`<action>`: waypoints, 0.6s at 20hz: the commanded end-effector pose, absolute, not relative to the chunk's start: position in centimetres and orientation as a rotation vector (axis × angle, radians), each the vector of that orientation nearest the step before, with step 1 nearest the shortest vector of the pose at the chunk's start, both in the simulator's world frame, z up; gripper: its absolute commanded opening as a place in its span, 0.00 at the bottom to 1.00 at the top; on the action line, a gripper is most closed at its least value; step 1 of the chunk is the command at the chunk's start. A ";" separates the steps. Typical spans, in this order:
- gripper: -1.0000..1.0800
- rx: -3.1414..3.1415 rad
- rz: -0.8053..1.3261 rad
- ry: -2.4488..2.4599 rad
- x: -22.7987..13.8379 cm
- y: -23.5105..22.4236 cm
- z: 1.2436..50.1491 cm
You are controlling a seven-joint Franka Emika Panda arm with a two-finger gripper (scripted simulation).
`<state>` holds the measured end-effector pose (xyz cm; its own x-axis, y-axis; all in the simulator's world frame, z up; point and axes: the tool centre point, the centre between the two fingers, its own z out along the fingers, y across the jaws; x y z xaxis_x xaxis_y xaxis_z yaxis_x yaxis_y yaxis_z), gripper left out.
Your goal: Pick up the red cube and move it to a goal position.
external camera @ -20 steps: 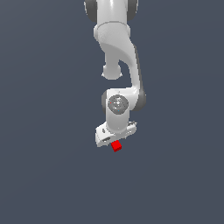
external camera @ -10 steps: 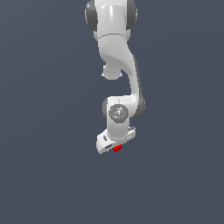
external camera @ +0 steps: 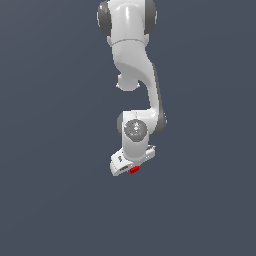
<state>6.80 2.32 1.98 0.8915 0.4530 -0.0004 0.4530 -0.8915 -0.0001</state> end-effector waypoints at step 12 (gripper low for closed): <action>0.00 3.055 0.000 0.731 6.5 2.2 3.6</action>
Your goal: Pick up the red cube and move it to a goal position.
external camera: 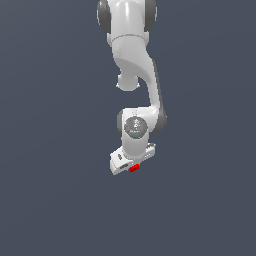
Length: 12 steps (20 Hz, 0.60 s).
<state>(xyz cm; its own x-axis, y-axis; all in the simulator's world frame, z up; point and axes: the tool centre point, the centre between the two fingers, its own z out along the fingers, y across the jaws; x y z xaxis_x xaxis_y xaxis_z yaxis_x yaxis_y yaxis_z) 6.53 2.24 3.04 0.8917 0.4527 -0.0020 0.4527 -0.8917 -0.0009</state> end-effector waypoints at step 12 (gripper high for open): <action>0.00 -3.056 0.001 -0.732 4.8 1.8 12.9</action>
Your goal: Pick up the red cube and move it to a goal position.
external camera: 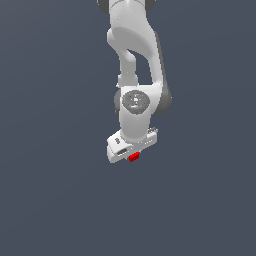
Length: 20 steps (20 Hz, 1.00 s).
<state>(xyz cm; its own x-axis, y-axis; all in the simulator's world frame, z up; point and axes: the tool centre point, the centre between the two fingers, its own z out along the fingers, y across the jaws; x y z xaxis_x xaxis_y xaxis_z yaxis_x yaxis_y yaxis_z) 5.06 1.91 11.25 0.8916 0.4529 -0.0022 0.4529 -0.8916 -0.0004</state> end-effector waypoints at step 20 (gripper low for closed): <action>0.00 3.055 0.000 0.733 1.2 1.0 35.6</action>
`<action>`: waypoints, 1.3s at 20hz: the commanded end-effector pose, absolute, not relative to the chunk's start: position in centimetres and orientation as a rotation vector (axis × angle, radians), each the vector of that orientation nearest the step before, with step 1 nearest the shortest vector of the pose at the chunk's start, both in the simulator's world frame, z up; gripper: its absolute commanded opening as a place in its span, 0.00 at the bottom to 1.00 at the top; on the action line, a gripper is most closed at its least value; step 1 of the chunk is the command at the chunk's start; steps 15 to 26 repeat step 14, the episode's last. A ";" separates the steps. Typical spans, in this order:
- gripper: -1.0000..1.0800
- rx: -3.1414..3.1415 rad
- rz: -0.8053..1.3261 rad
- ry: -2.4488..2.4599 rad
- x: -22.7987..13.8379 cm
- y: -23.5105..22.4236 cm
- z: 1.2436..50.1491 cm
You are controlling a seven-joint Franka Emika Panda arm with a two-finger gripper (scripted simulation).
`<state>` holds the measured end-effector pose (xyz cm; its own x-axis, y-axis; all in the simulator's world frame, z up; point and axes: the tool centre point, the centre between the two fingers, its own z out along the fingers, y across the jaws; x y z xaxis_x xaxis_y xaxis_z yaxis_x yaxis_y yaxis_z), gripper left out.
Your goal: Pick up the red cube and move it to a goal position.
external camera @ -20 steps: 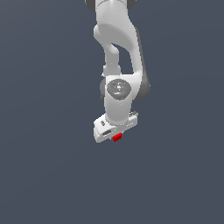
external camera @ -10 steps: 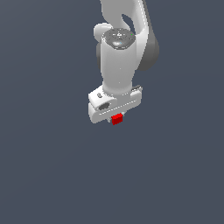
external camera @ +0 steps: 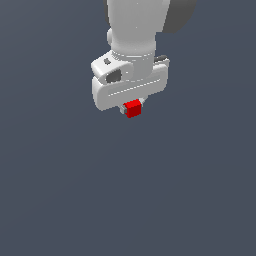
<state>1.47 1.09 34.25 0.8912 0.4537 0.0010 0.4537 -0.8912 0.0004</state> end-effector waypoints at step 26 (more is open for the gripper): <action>0.00 3.055 0.000 0.732 0.8 0.8 41.0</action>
